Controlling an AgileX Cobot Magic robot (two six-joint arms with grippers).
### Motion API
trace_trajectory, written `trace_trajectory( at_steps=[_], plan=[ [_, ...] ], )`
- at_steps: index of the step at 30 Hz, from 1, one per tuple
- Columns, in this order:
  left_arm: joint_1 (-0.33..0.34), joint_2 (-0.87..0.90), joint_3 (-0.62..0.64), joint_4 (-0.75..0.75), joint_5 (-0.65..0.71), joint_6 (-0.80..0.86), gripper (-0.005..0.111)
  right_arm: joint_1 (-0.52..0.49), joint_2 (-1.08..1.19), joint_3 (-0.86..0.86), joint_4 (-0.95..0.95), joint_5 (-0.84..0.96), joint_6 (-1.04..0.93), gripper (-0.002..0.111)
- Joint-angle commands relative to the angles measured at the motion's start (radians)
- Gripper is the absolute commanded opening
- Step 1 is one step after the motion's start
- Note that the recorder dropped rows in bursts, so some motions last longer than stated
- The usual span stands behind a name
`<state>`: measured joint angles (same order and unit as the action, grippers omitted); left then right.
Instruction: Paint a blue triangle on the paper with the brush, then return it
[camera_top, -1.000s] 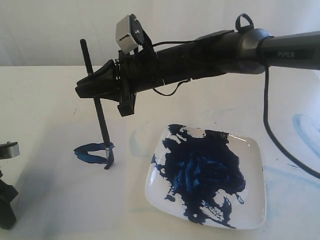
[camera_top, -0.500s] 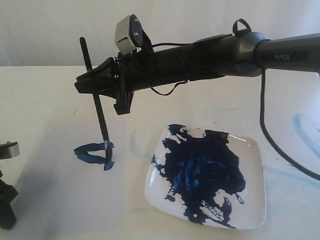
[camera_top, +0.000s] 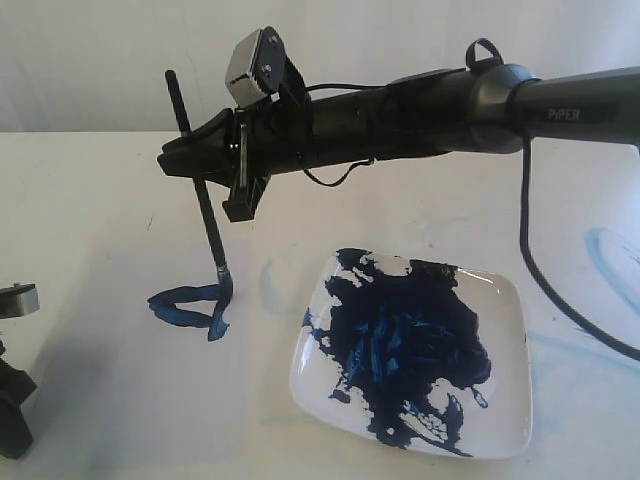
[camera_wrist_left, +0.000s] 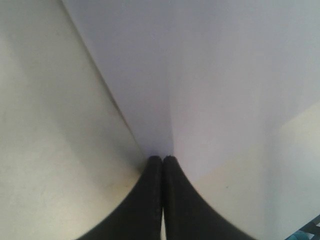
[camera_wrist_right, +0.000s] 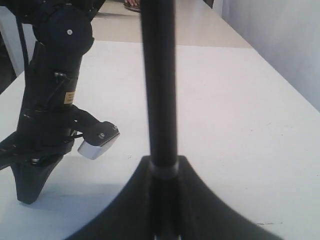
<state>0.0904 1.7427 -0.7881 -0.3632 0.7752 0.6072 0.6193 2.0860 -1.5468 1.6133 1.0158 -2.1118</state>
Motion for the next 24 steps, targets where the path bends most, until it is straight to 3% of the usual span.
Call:
trace_trajectory(
  at_steps=[1, 12, 24],
  plan=[
    [0.001, 0.001, 0.009, 0.005, -0.023, -0.005, 0.000, 0.000, 0.001, 0.002, 0.017, -0.030, -0.019, 0.000],
    [0.001, 0.001, 0.009, 0.005, -0.023, -0.005, 0.000, 0.000, 0.001, 0.002, 0.125, -0.062, -0.019, 0.000],
    [0.001, 0.001, 0.009, 0.005, -0.027, -0.005, 0.000, -0.001, -0.071, 0.002, 0.131, 0.037, -0.008, 0.000]
  ],
)
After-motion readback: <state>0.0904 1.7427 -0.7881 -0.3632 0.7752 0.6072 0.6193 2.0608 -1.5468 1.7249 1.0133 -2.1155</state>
